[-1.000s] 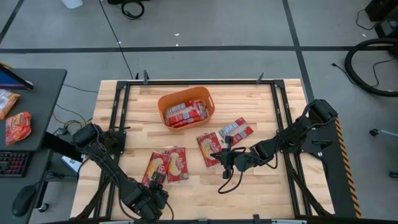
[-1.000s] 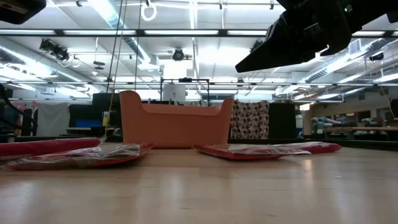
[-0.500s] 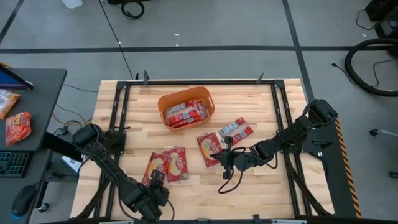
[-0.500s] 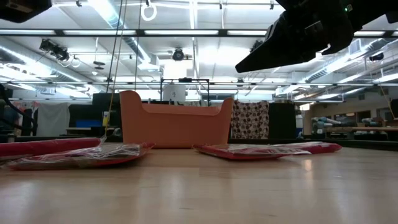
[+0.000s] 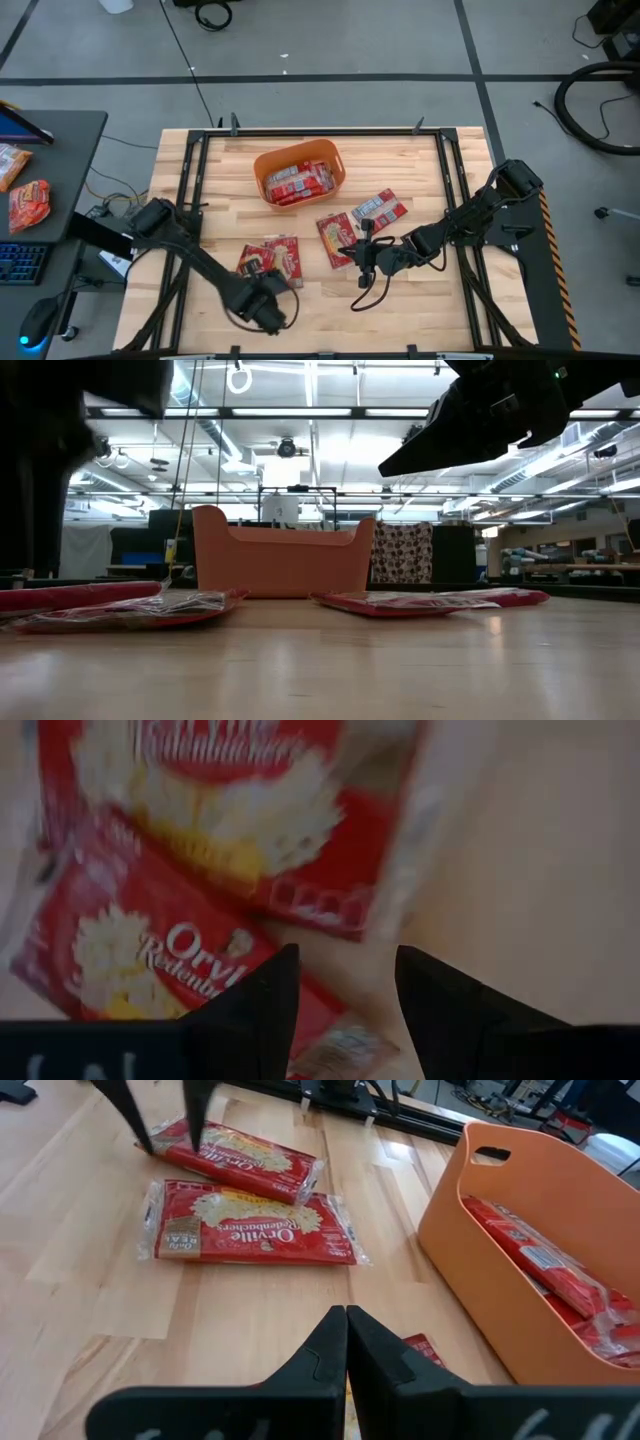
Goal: Sort popcorn bags into baskets
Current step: Put the popcorn bag into the orange bin
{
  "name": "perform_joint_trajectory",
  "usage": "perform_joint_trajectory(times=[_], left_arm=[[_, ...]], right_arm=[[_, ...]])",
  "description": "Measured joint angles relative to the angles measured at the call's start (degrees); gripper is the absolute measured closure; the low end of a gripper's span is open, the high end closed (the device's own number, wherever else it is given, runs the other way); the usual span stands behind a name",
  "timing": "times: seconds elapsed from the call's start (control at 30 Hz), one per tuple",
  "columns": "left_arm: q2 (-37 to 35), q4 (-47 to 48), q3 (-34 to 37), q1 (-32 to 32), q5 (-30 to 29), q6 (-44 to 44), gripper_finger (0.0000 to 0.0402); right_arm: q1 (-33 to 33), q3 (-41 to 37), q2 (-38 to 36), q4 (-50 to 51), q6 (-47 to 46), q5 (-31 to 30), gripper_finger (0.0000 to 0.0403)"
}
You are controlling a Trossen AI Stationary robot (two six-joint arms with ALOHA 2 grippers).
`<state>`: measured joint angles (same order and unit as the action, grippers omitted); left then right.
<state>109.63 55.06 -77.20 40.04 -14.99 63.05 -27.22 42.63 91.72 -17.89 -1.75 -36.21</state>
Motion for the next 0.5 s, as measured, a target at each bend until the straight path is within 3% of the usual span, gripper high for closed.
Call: perform_joint_trajectory(times=[0.13,0.5], left_arm=[[2.7,4.7,0.0,-2.0,2.9,2.1,0.023],[2.9,7.3,0.0,-2.7,1.7,4.6,0.023]], right_arm=[[0.0,0.0,0.0,0.0,0.2,0.0,0.0392],[0.0,0.0,0.0,0.0,0.2,-0.1,0.0392]])
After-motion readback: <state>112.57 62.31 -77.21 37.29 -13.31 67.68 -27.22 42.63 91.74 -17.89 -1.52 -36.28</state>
